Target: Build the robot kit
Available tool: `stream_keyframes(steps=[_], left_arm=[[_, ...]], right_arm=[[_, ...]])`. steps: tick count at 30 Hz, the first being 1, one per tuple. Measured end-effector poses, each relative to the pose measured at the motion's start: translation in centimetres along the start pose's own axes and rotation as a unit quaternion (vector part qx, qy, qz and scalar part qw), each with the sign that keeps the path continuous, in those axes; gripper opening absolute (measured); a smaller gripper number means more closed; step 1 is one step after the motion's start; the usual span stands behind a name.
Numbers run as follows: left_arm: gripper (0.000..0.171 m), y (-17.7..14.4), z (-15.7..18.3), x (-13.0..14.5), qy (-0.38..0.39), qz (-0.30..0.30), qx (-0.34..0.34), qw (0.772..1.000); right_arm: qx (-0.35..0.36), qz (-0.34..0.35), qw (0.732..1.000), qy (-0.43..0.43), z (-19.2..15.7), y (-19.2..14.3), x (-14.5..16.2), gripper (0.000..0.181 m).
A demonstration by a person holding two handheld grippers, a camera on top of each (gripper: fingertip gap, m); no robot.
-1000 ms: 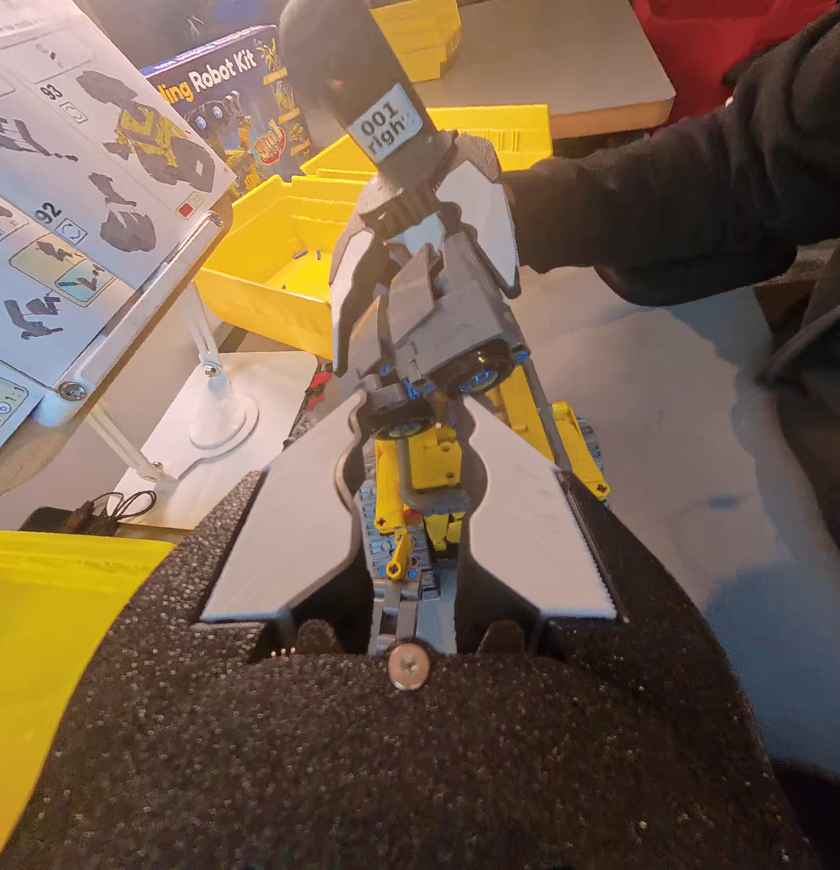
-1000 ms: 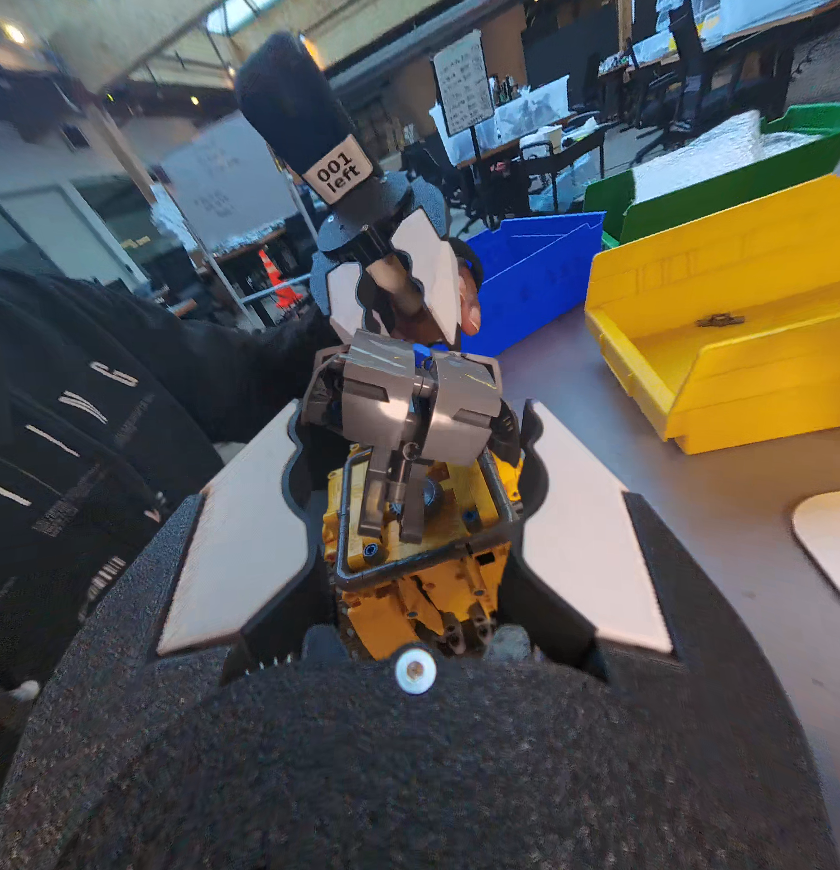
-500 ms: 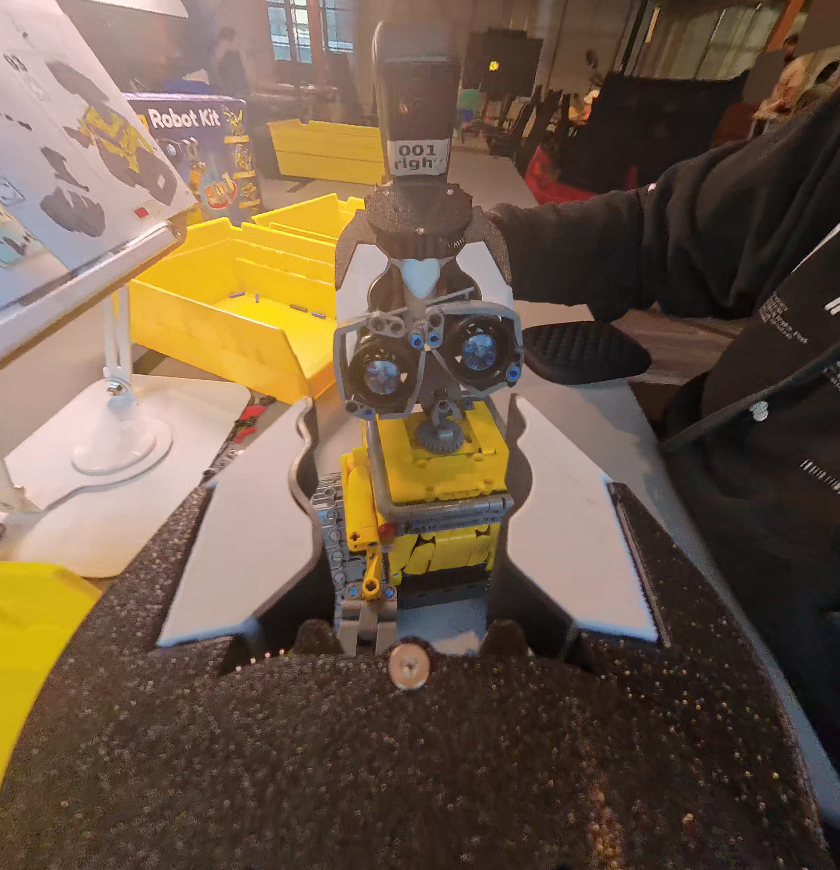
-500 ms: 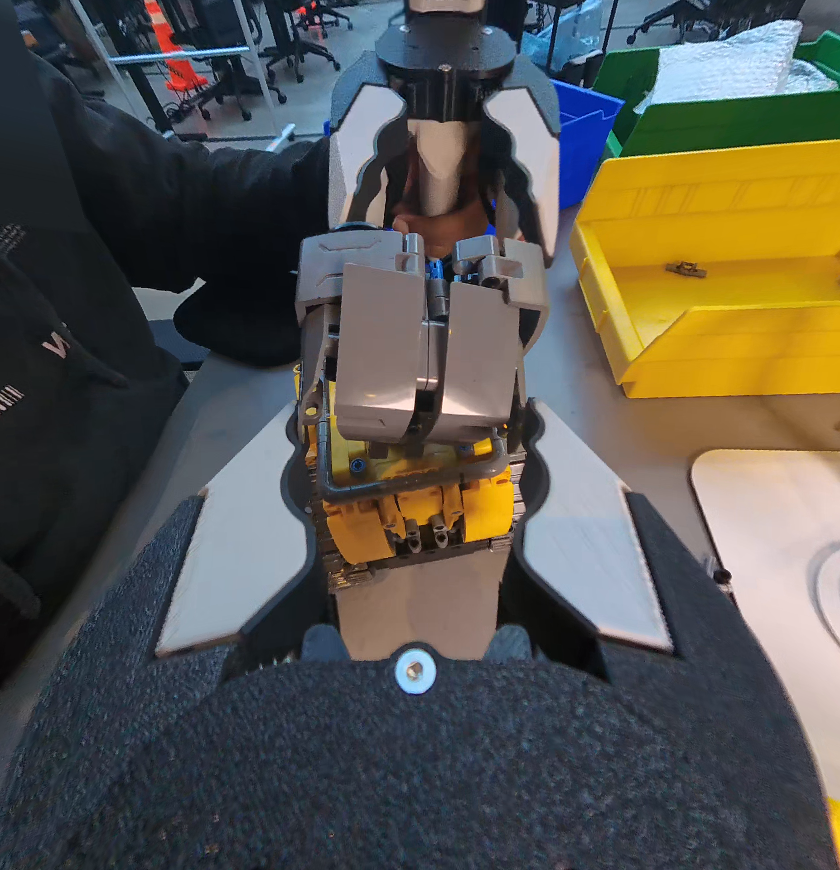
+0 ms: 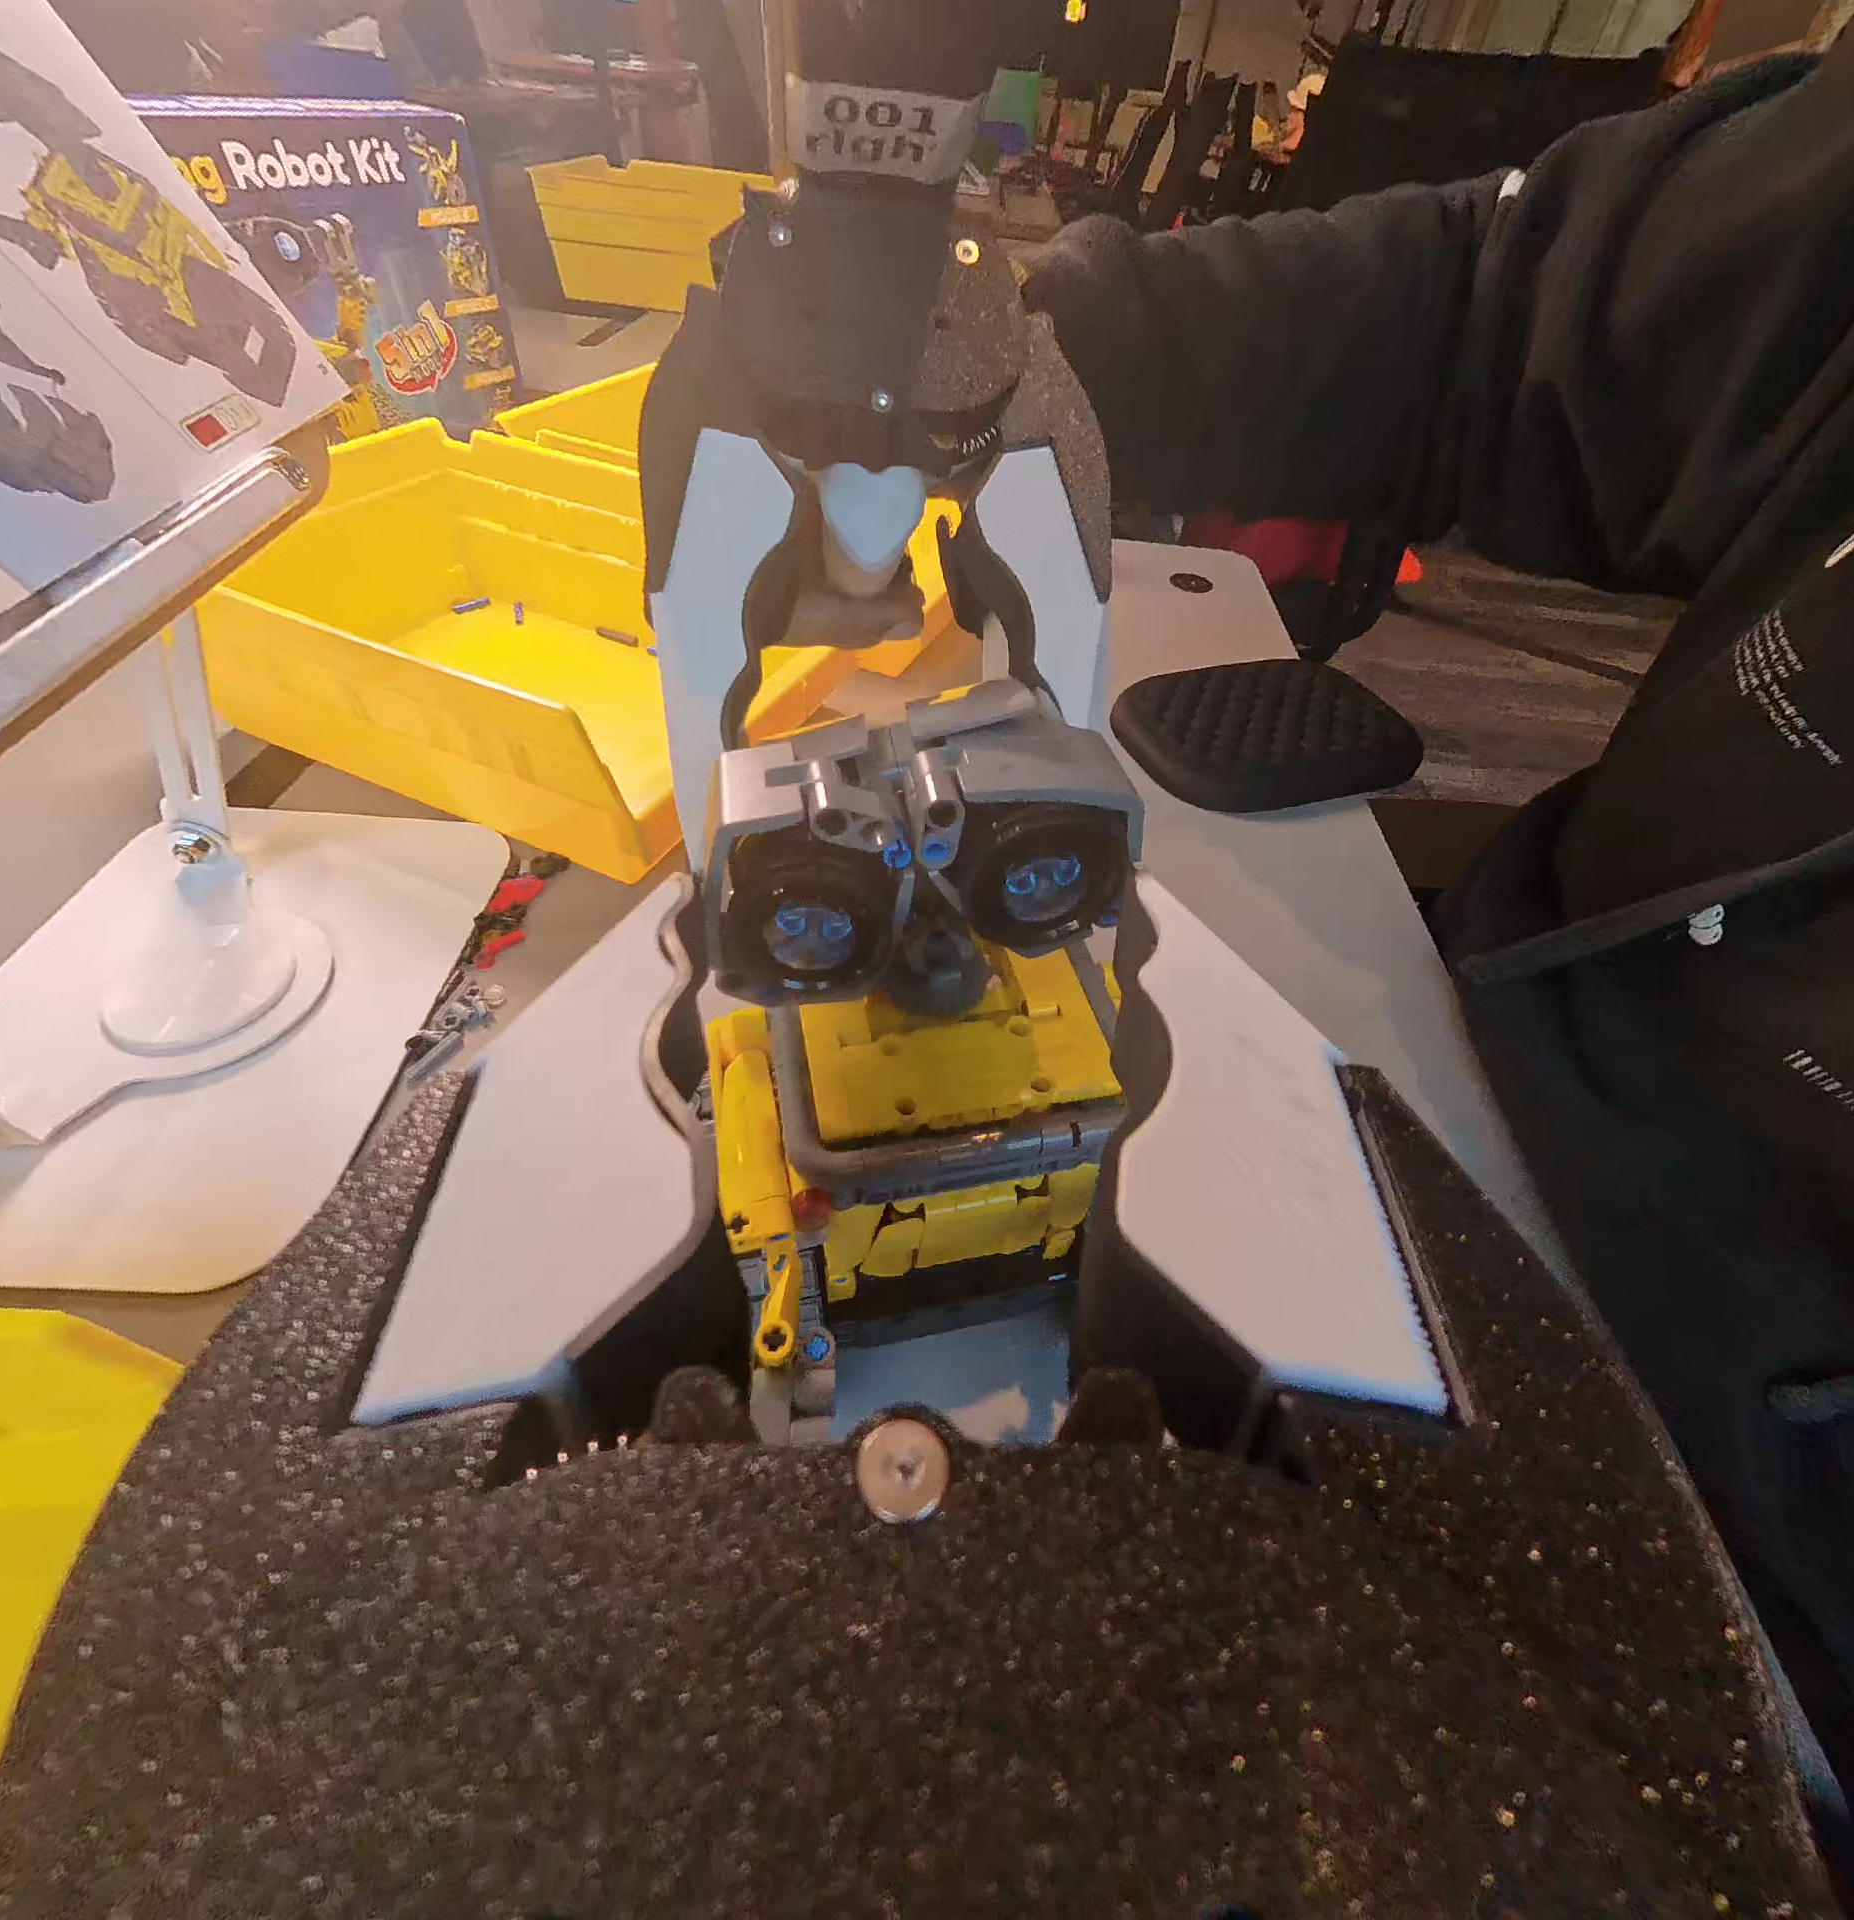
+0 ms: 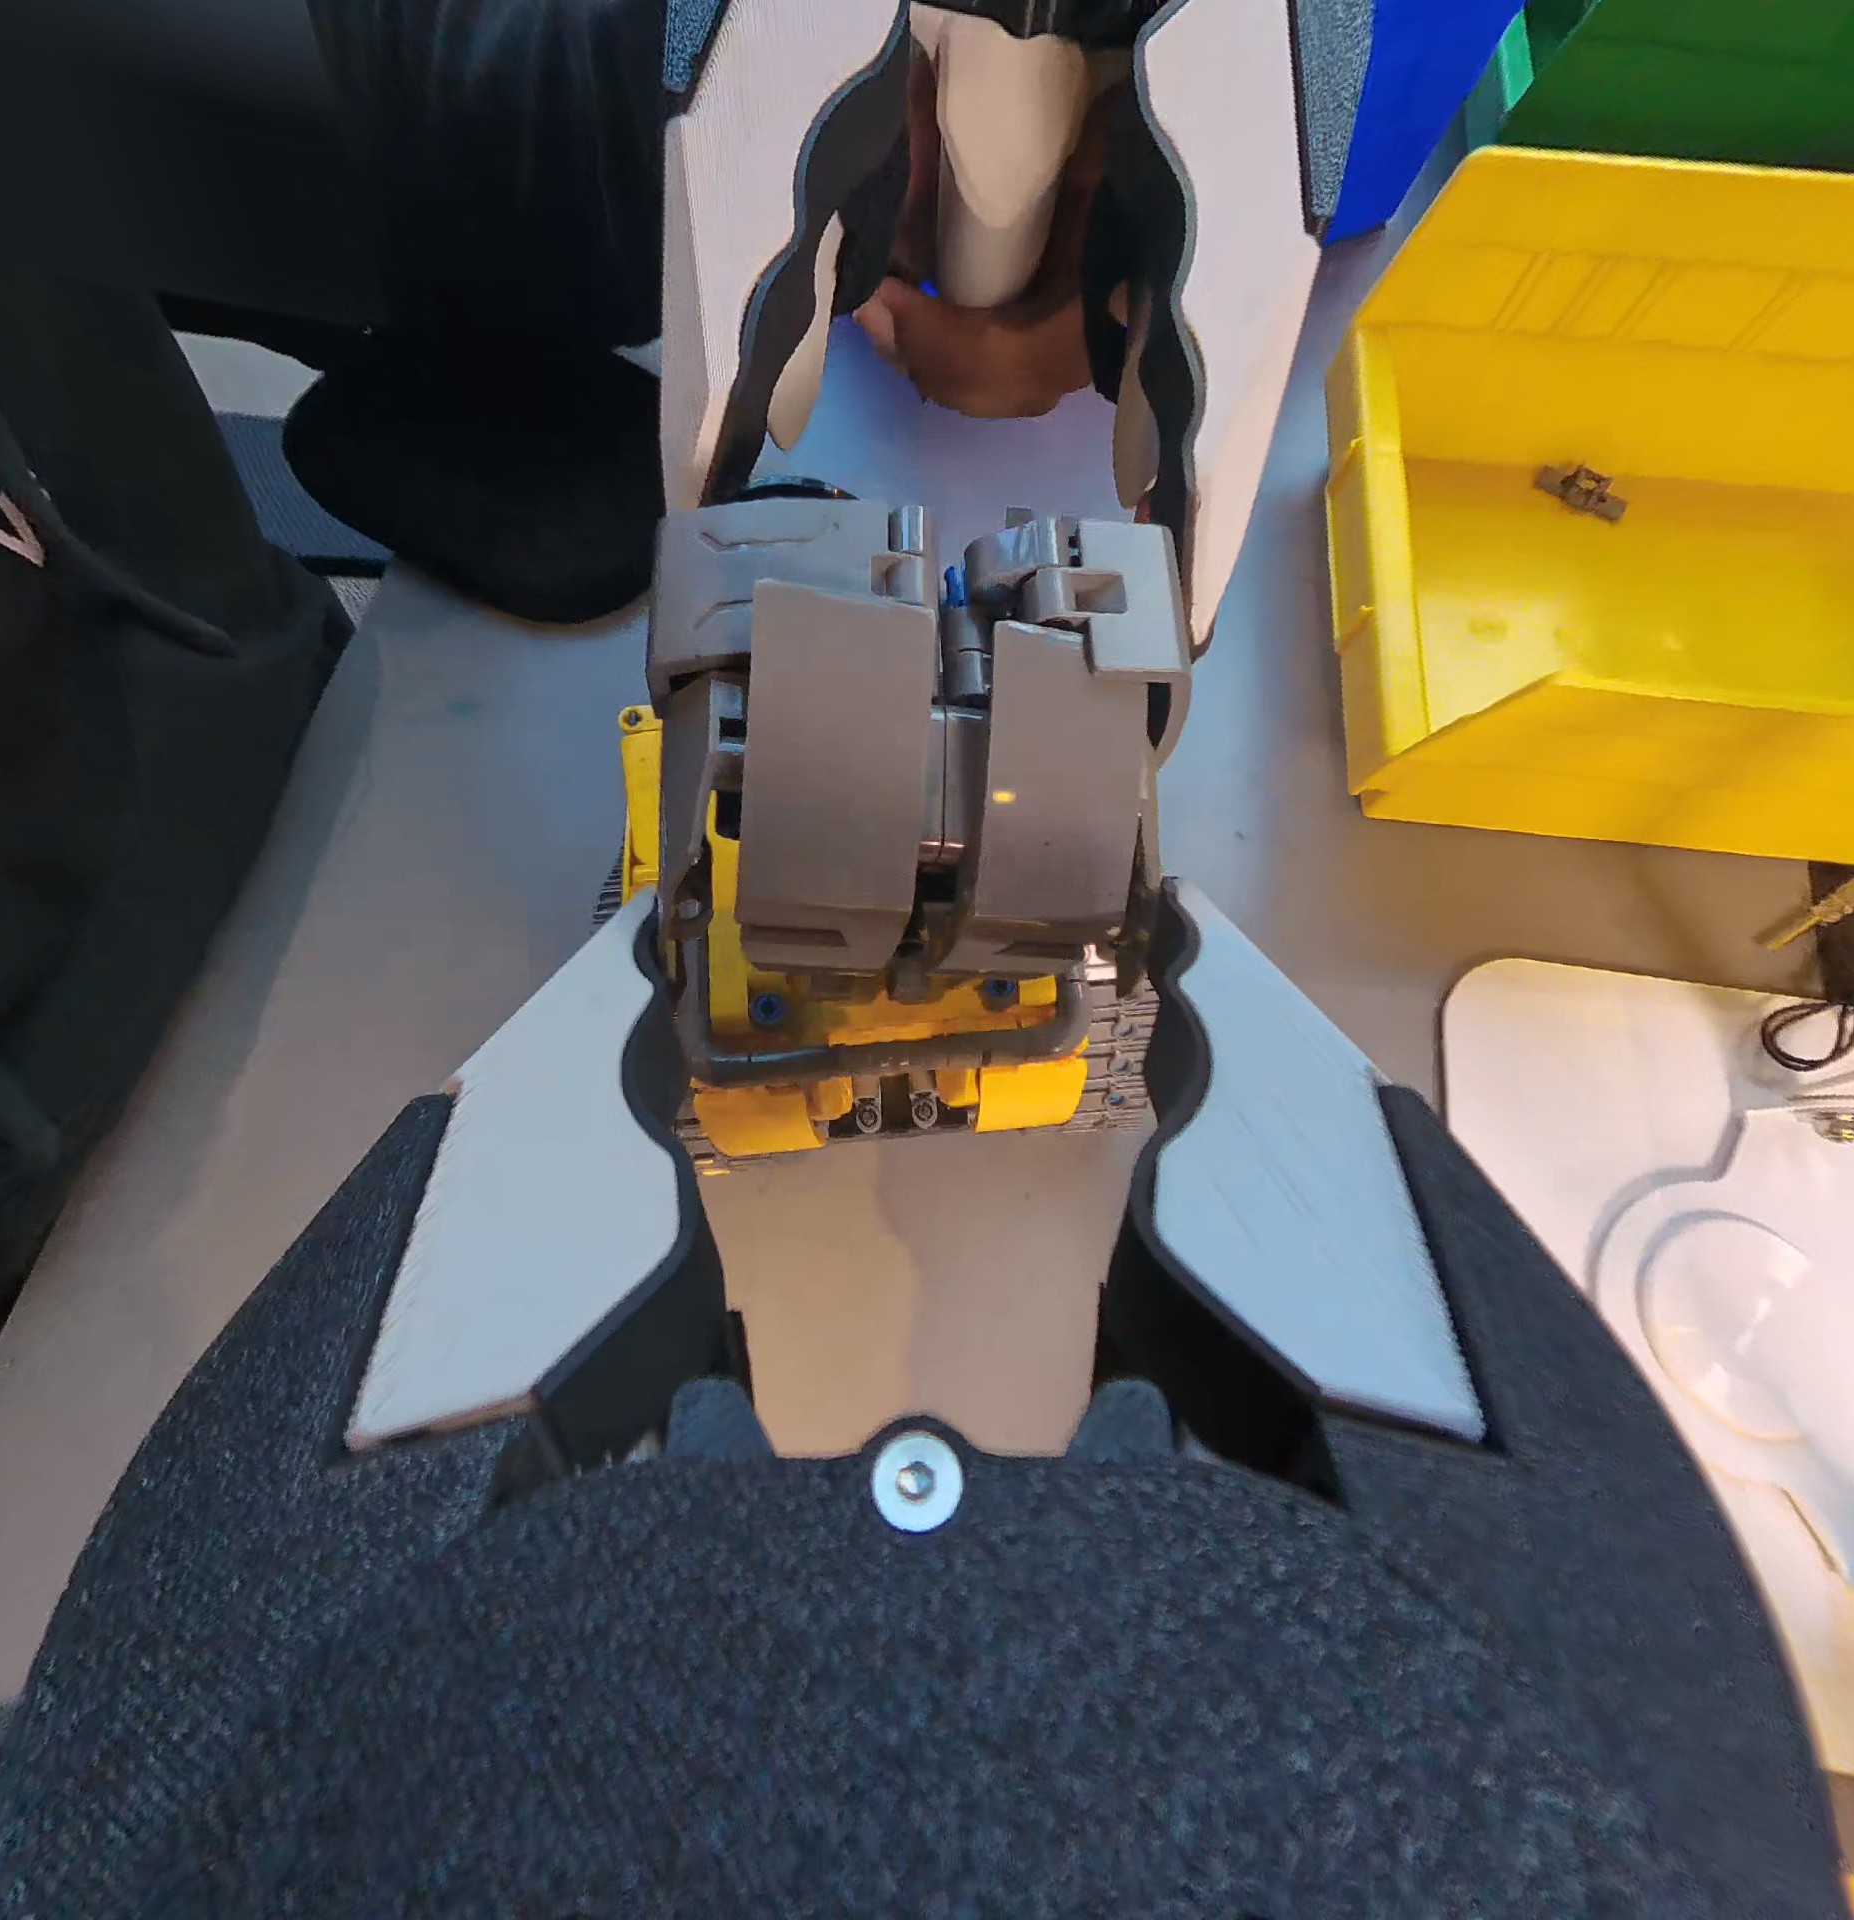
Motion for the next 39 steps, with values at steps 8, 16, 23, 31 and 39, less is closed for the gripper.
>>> stream_keyframes(steps=[8, 16, 23, 31, 39], left_arm=[[0.078, -0.6, -0.1, 0.8, 0.018, 0.011, 0.022, 1.0], [0.077, -0.8, 0.3, 0.8, 0.065, -0.005, 0.024, 0.998], [0.077, -0.5, 1.0, 0.5, 0.104, -0.025, 0.005, 0.994], [0.078, -0.4, 1.3, 0.5, 0.132, -0.035, -0.008, 0.991], [0.07, -0.7, 1.4, 1.3, 0.166, -0.07, -0.027, 0.983]], right_arm=[[0.018, -0.037, 0.999, -0.01, -0.4, 0.2, -0.9, 0.09], [0.051, -0.067, 0.996, -0.041, -1.2, 0.3, -1.5, 0.09], [0.07, -0.096, 0.99, -0.072, -1.7, 0.1, -1.8, 0.09], [0.08, -0.123, 0.984, -0.098, -1.9, 0.2, -1.9, 0.09], [0.078, -0.156, 0.978, -0.117, -2.2, 0.8, -2.5, 0.09]])
Point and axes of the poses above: each gripper's, where its closed fingertips meet, y out along the fingers, x out of its underside, z = x × y across the jaws, the point moved 8 cm from there along -y, back along the fingers, and after that the axes turned 9 degrees about x, right-handed, at the moved point
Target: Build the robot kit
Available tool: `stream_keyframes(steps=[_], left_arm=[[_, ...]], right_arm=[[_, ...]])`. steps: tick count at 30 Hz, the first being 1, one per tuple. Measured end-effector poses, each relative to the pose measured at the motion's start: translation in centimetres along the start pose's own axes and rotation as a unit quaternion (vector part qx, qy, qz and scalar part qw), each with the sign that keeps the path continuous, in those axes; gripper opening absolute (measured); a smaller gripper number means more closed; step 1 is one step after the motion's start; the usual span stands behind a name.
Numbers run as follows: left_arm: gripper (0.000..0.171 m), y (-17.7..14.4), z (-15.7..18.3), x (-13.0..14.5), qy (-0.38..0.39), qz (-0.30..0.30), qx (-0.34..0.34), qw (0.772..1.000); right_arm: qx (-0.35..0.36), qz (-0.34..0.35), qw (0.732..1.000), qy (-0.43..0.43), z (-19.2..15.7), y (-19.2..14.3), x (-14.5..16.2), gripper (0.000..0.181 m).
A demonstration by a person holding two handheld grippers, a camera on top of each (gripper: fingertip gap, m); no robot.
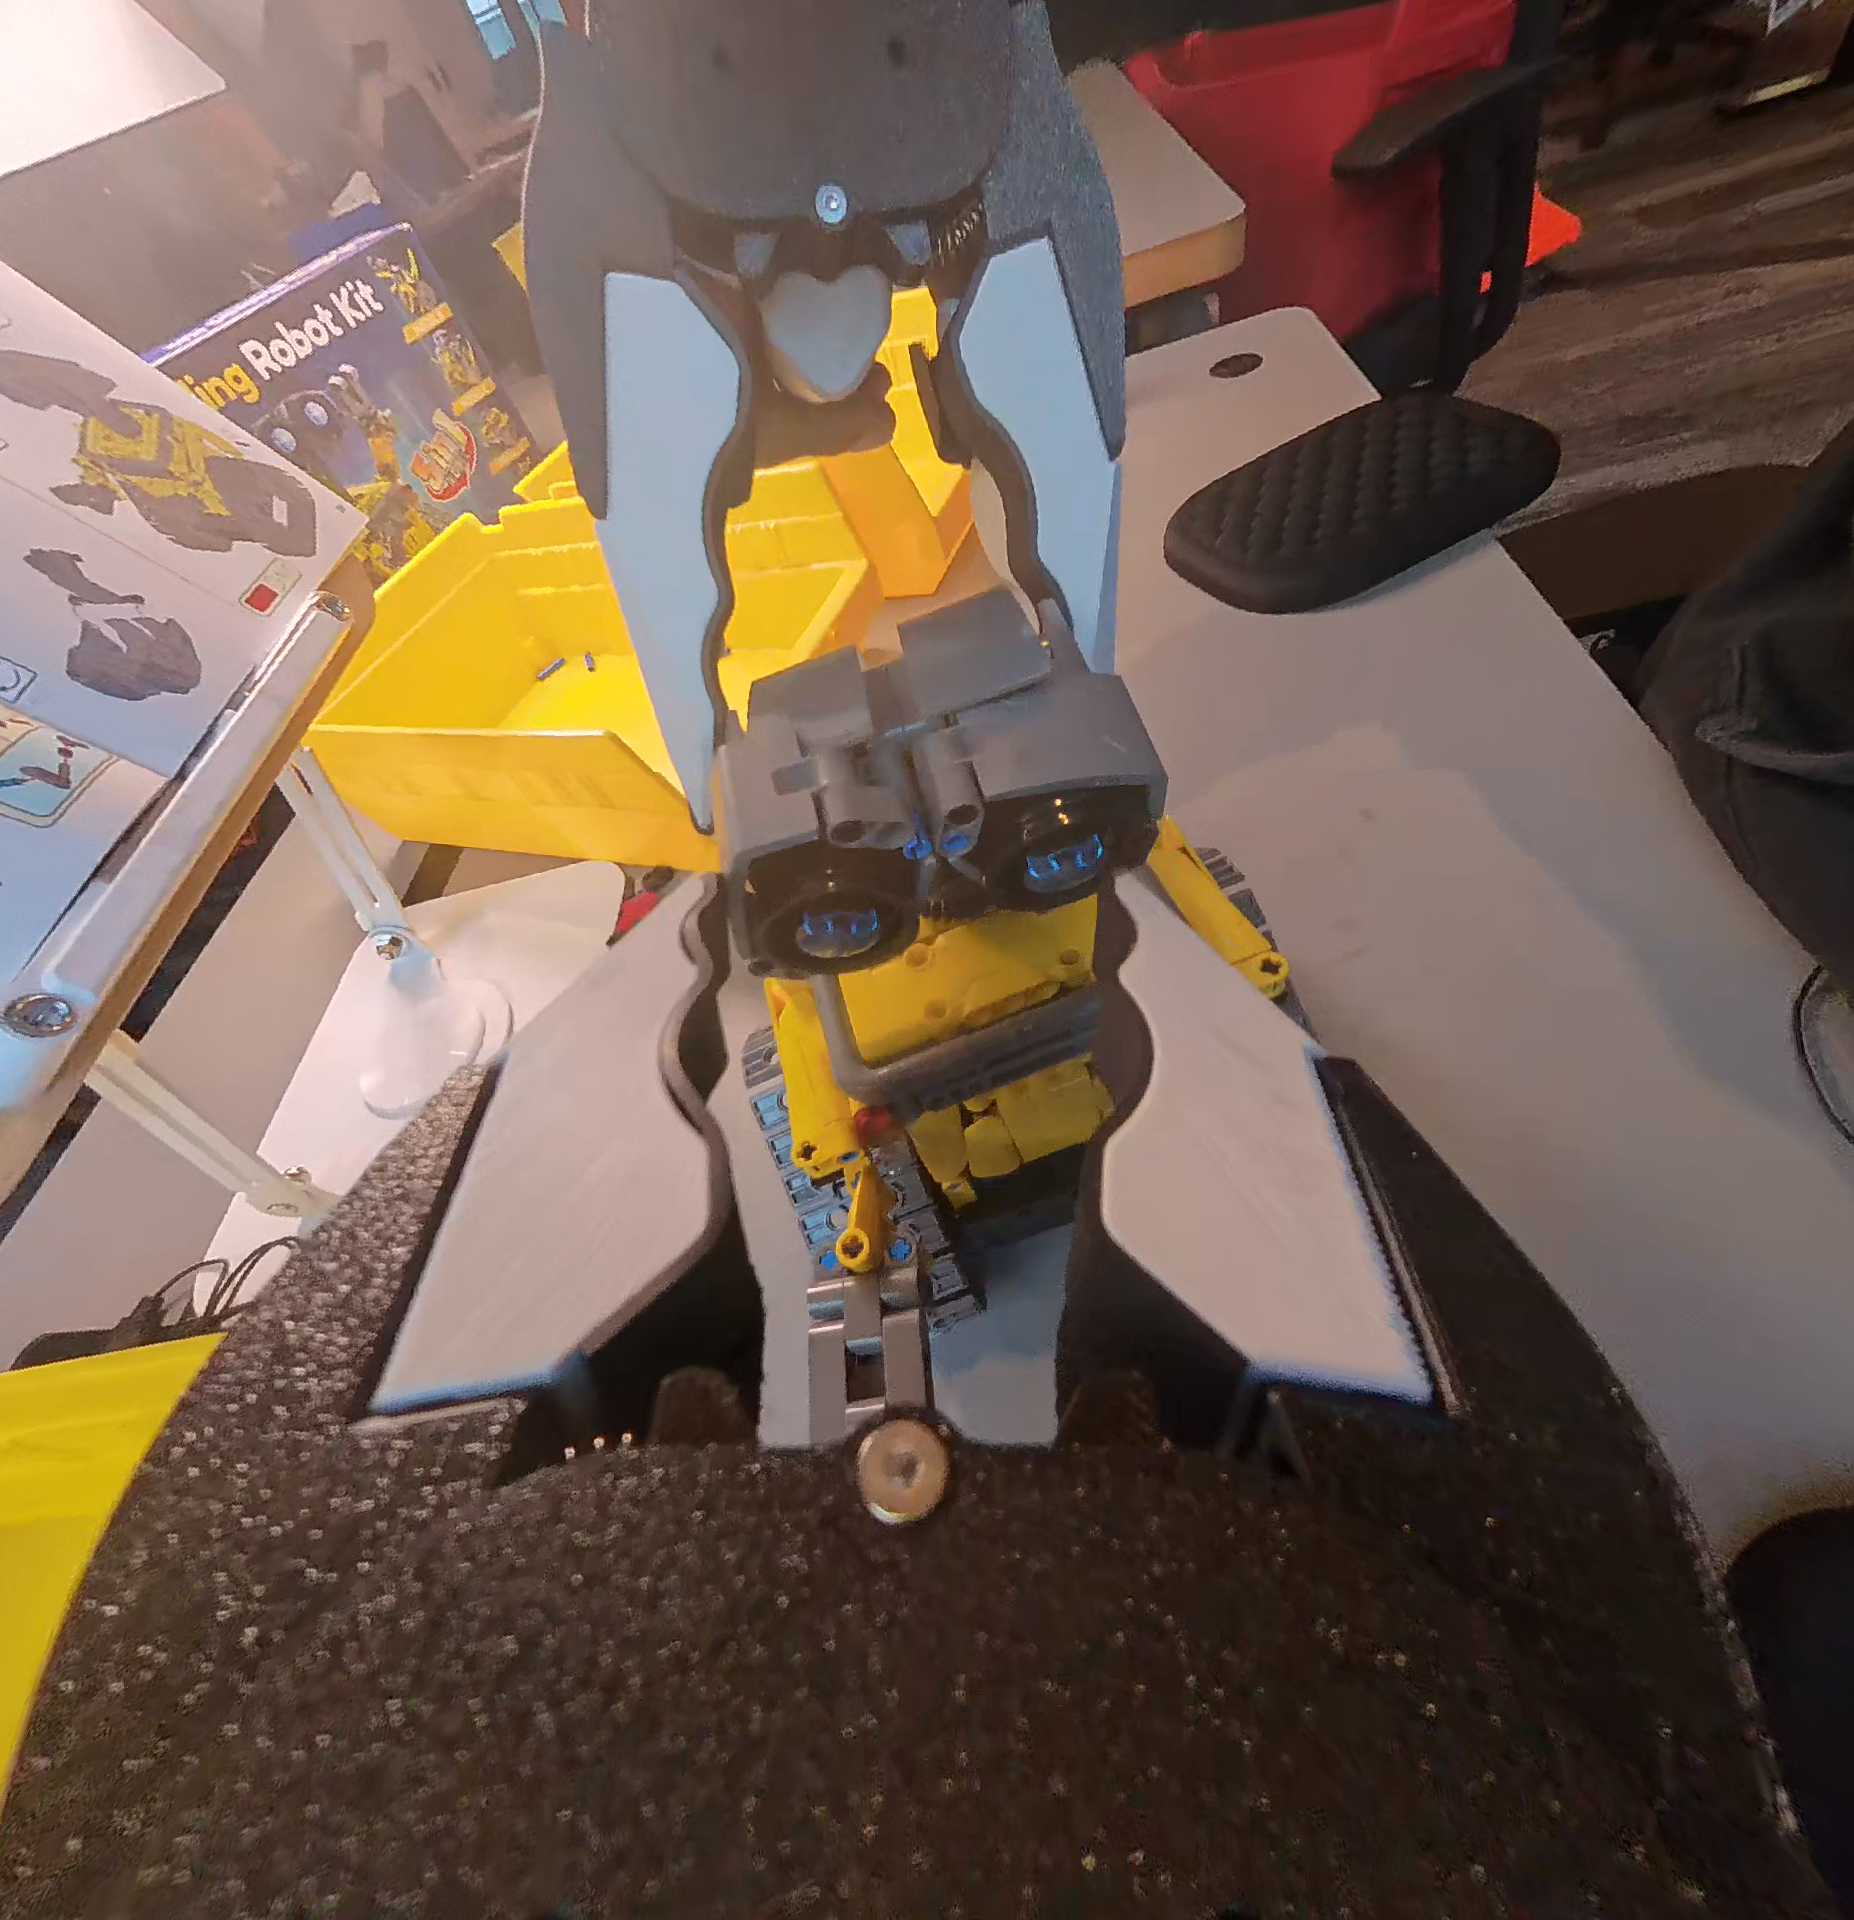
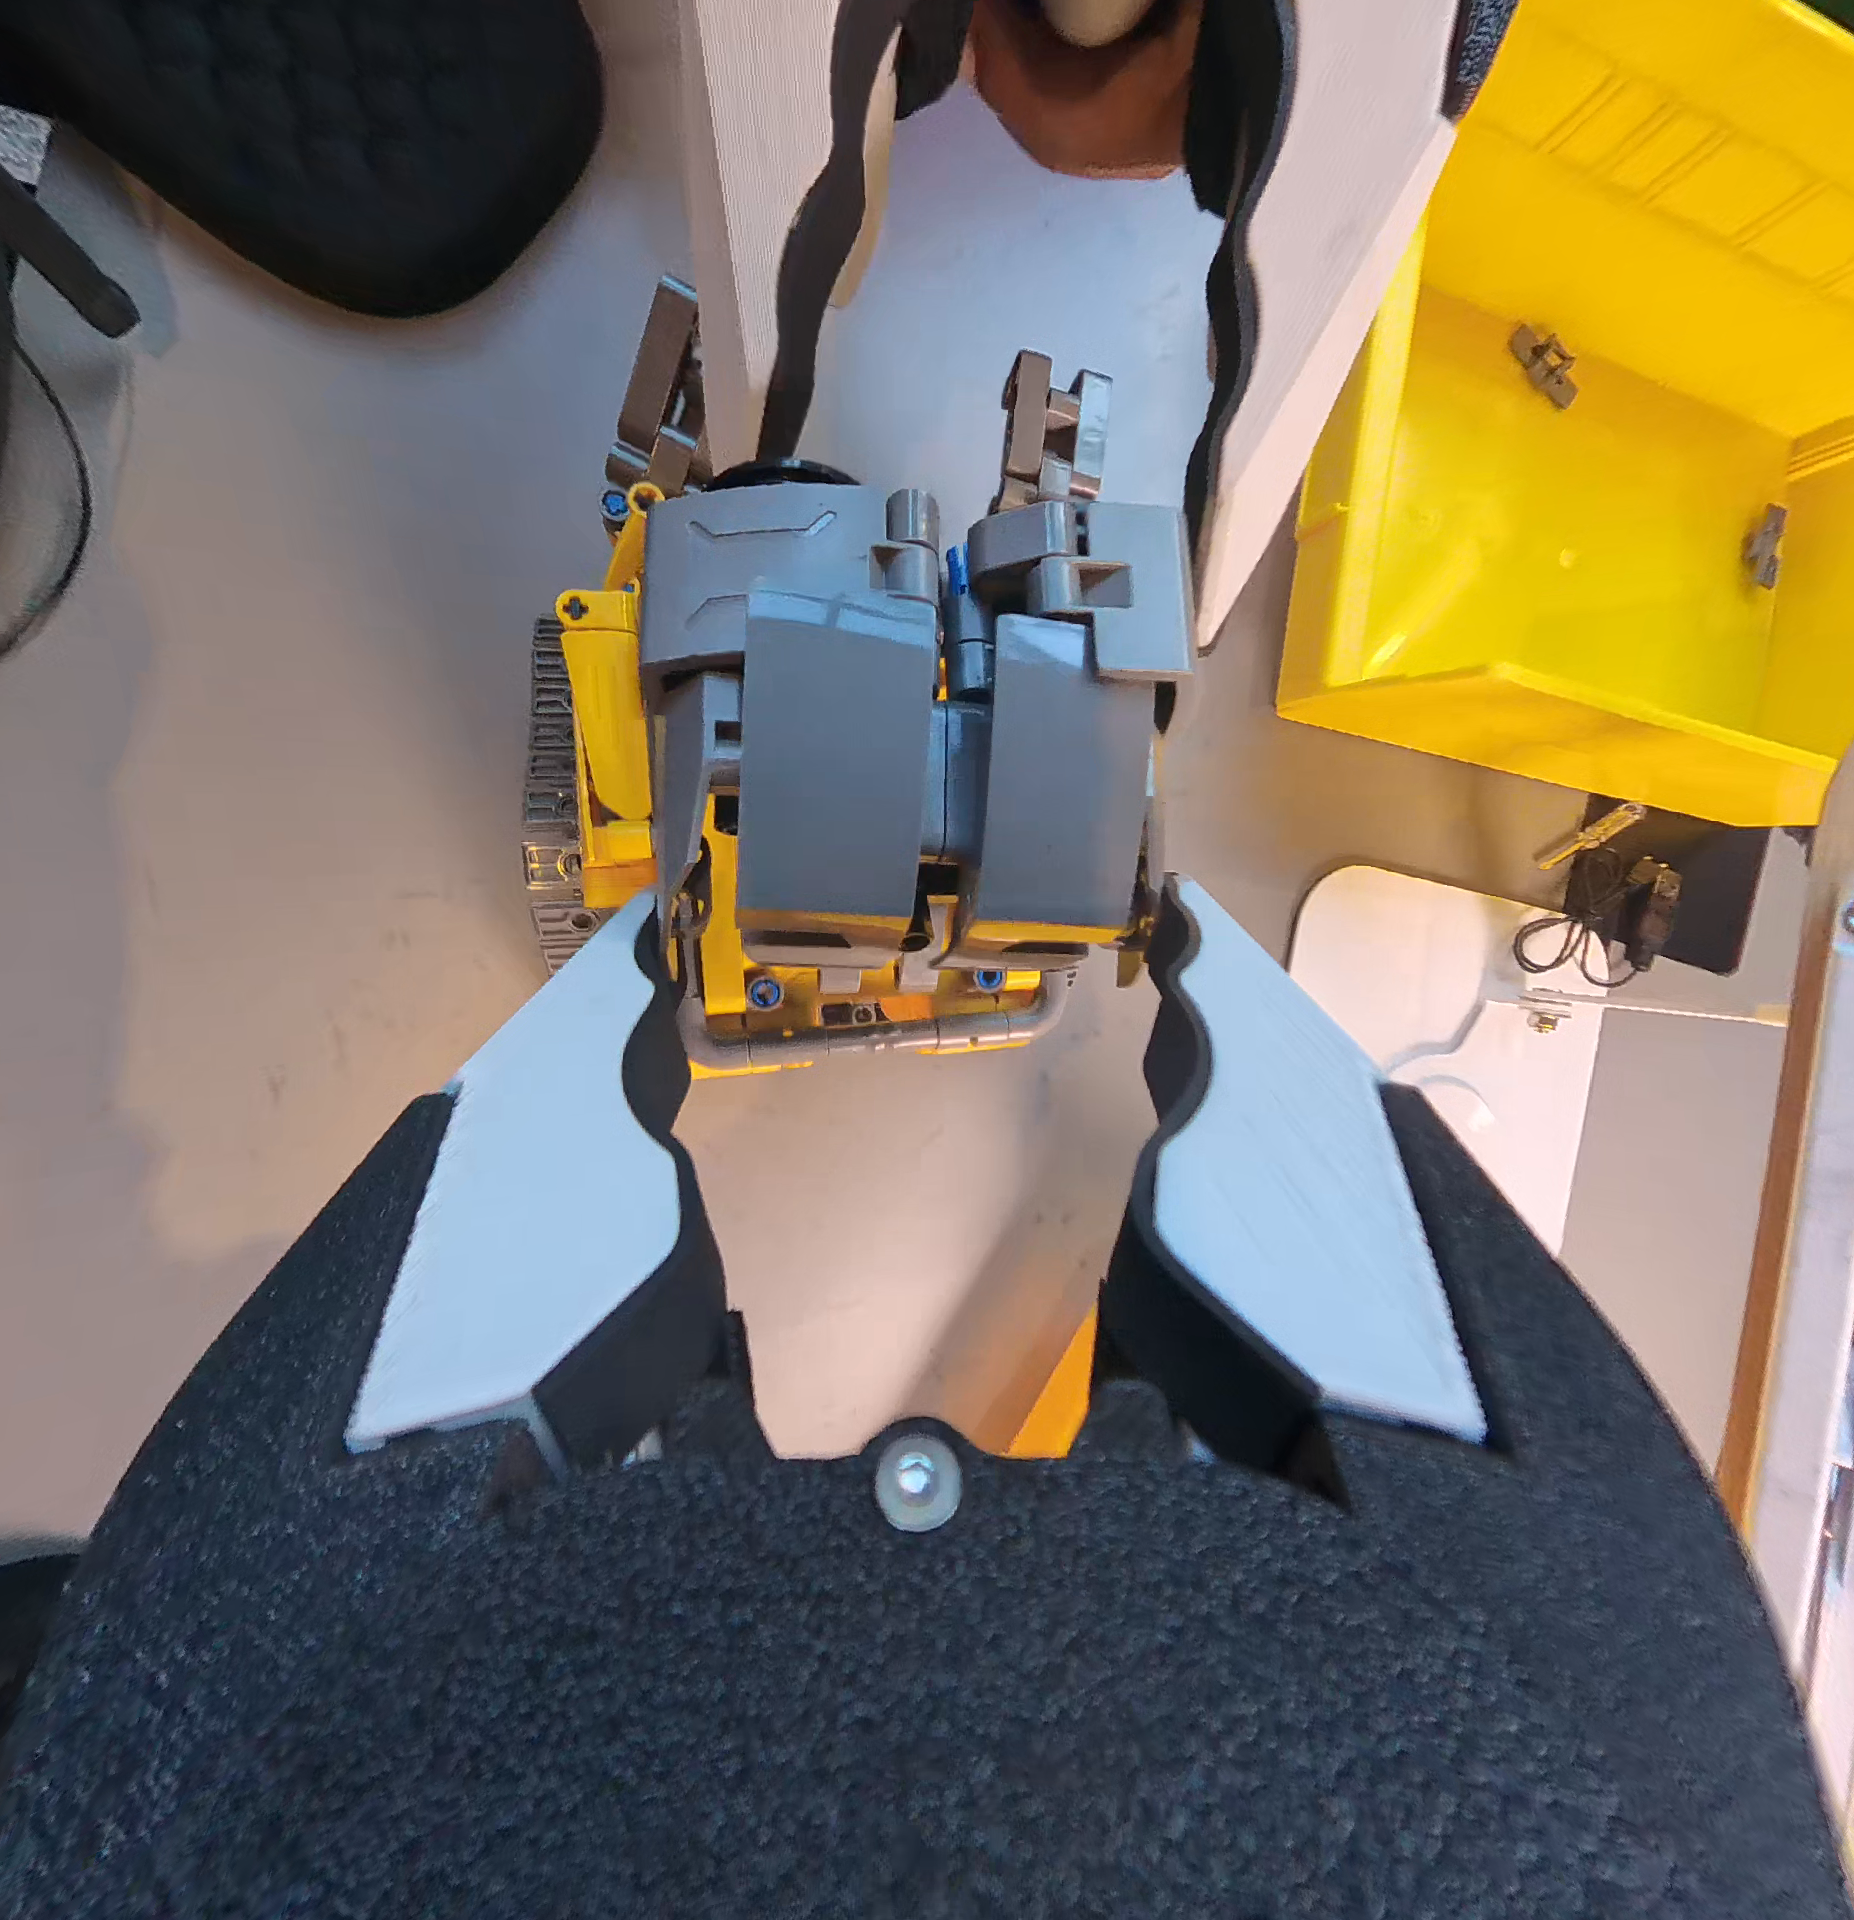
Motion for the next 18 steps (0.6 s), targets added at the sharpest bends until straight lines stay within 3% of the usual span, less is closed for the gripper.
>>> stream_keyframes(steps=[8, 13, 16, 18], left_arm=[[0.07, -0.2, -0.3, 0.3, -0.026, 0.001, 0.005, 1.0], [0.086, -1.4, -0.2, -0.7, -0.067, 0.047, 0.031, 0.996], [0.101, -0.9, 0.3, -1.6, -0.089, 0.042, 0.027, 0.995], [0.1, -0.1, 0.7, -1.9, -0.092, 0.026, 0.009, 0.995]], right_arm=[[-0.011, 0.03, 0.998, 0.048, 0.2, 0.3, 0.4, 0.09], [-0.011, 0.062, 0.996, 0.059, 0.3, 0.3, 0.9, 0.09], [-0.007, 0.084, 0.995, 0.054, 0.2, 0.4, 1.0, 0.09], [-0.003, 0.105, 0.993, 0.055, 0.2, 0.5, 1.0, 0.09]])
Point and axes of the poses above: each gripper's, where its closed fingertips meet, y out along the fingers, x out of its underside, z = x × y across the jaws, the point moved 8 cm from there along -y, back along the fingers, and after that the axes turned 9 degrees about x, right-handed, at the moved point
